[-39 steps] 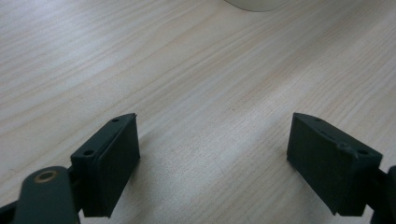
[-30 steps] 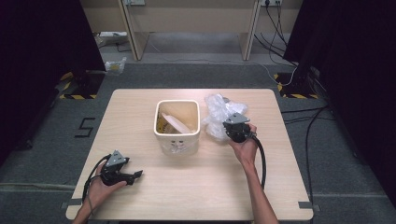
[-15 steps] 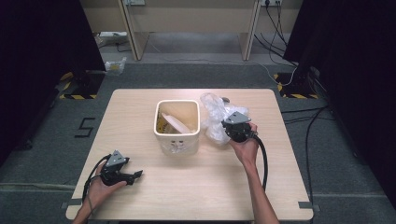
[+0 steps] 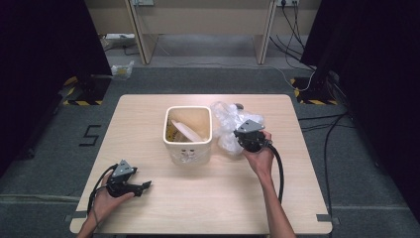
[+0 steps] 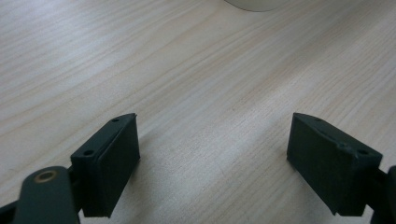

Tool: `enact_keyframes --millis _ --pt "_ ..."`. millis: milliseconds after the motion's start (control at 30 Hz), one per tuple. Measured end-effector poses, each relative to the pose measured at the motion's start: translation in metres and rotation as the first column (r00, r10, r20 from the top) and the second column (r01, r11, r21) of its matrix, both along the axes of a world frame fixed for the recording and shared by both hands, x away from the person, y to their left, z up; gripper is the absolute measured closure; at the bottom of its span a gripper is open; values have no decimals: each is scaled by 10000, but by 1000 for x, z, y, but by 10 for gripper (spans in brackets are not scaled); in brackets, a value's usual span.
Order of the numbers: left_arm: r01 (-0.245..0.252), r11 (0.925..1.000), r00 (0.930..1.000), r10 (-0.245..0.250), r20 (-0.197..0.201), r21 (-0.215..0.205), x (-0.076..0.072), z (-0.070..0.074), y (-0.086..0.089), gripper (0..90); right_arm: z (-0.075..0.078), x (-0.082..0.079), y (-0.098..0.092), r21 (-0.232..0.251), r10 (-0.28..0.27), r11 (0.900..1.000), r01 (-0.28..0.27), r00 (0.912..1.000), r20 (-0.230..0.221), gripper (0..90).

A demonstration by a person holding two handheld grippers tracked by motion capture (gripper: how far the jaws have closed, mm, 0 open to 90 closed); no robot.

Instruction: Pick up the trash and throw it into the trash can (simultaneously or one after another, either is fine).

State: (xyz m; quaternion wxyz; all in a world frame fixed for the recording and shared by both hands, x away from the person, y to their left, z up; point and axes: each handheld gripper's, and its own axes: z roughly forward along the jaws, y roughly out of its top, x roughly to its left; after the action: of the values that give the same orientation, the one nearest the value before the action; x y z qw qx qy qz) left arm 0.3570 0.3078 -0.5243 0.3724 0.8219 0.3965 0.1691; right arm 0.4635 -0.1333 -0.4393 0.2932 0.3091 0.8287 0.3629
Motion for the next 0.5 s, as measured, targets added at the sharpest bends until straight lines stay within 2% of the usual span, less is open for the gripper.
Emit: enact_keyframes --millis 233,333,500 --pt "8 10000 10000 -8 -4 -1 0 0 0 161 4 -2 -2 123 12 9999 -14 9999 154 879" --pt "2 10000 10000 -2 -1 -4 0 0 0 161 7 -4 -4 375 76 9993 -85 9997 221 868" --pt "0 10000 10000 0 1 -4 0 0 0 161 5 -4 -4 198 162 9997 -161 9999 -22 860"
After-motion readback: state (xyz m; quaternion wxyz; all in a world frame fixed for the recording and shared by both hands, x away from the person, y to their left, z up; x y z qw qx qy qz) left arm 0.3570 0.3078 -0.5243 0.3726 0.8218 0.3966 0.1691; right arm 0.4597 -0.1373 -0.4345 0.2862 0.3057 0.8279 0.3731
